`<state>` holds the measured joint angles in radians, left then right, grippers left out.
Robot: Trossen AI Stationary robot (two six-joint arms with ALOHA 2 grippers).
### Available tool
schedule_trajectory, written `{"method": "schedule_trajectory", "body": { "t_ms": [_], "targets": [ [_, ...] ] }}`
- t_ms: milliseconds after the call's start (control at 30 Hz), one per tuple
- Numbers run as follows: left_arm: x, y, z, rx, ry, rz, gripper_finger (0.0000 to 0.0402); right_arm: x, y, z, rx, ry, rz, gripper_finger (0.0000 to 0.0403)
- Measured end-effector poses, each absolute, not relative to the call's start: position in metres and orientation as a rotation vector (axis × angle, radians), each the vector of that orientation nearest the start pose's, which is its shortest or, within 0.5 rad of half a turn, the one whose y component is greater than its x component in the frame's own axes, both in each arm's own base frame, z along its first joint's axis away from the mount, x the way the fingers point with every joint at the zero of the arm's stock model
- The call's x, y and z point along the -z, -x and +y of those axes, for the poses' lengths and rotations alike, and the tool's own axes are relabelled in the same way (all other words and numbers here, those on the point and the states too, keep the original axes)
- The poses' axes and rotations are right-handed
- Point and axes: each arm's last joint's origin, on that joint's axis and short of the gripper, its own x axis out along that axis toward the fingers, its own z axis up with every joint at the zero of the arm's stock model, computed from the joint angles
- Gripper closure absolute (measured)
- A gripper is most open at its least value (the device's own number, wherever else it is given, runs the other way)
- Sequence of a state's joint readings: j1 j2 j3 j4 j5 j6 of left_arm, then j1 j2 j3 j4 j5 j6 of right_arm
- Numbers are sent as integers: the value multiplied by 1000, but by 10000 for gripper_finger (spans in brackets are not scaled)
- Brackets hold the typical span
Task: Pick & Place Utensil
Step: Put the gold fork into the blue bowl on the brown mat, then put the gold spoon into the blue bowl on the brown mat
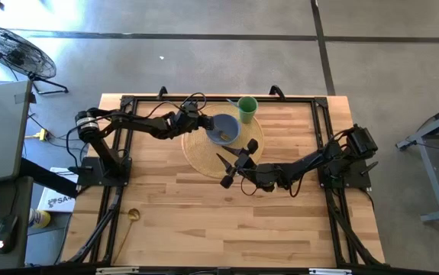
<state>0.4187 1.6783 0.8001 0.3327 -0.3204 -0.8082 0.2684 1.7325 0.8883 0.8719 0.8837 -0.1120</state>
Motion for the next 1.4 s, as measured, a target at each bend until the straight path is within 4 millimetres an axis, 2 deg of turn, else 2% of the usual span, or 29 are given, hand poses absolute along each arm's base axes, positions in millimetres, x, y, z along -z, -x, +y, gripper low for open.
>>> {"method": "schedule_trajectory", "body": {
  "t_ms": [367, 633, 1067, 1233, 1400],
  "targets": [
    [-166, -301, 142, -849, 781, 262, 235, -223, -349, 73, 616, 93, 11, 263],
    [-165, -305, 132, -792, 785, 302, 235, -223, -349, 73, 616, 93, 11, 263],
    [-179, -290, 124, -823, 758, 395, 235, -223, -349, 73, 616, 97, 17, 263],
    [-185, -290, 113, -791, 731, 420, 235, -223, -349, 73, 616, 95, 17, 263],
    [-193, -288, 93, -743, 683, 469, 235, -222, -349, 73, 615, 101, 24, 263]
  ]
}}
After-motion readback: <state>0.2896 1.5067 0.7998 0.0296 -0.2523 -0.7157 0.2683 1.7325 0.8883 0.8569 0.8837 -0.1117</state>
